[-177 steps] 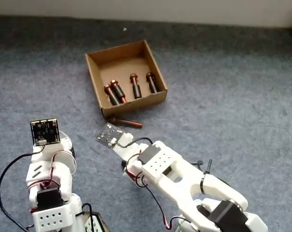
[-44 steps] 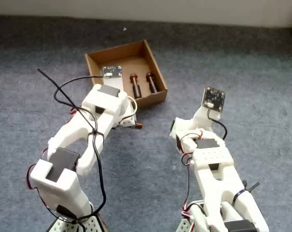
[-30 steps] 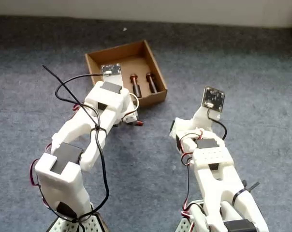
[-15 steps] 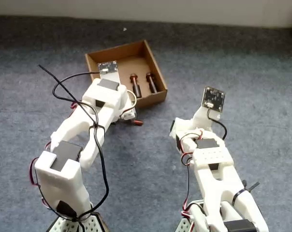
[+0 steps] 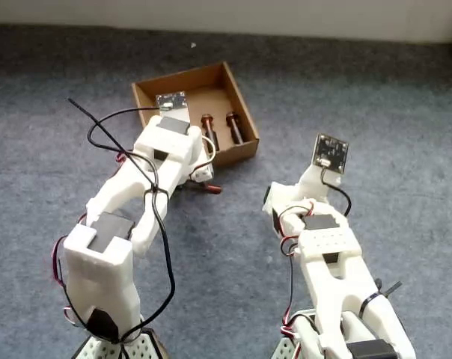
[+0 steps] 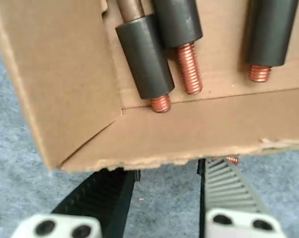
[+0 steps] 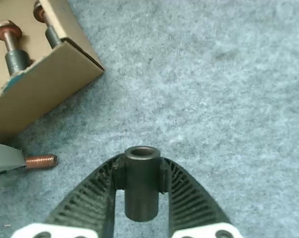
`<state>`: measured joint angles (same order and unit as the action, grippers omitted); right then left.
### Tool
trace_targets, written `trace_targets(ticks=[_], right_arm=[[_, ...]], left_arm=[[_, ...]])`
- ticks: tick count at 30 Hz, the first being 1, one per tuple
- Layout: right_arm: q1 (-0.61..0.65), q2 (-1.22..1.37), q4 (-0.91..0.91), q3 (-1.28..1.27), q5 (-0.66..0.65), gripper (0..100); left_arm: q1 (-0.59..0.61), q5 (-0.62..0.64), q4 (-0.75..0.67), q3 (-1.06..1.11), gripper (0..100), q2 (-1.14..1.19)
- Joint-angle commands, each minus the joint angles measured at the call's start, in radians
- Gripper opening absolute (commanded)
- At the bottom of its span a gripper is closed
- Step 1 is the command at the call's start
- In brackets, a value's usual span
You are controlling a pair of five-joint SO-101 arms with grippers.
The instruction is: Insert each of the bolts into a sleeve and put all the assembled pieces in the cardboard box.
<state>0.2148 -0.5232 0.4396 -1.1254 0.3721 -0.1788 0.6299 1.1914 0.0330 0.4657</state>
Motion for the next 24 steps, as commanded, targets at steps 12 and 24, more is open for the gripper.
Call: trace_targets(ticks=[12, 24], right_arm=[[-0.004, -0.038, -0.016, 0.007, -0.057, 0.5], [-0.004, -0.038, -0.016, 0.007, -0.06, 0.5]], left_arm=[[0.01, -0.002, 0.115, 0.194, 22, -0.437], [0.008, 0.048, -0.307, 0.507, 22, -0.503]])
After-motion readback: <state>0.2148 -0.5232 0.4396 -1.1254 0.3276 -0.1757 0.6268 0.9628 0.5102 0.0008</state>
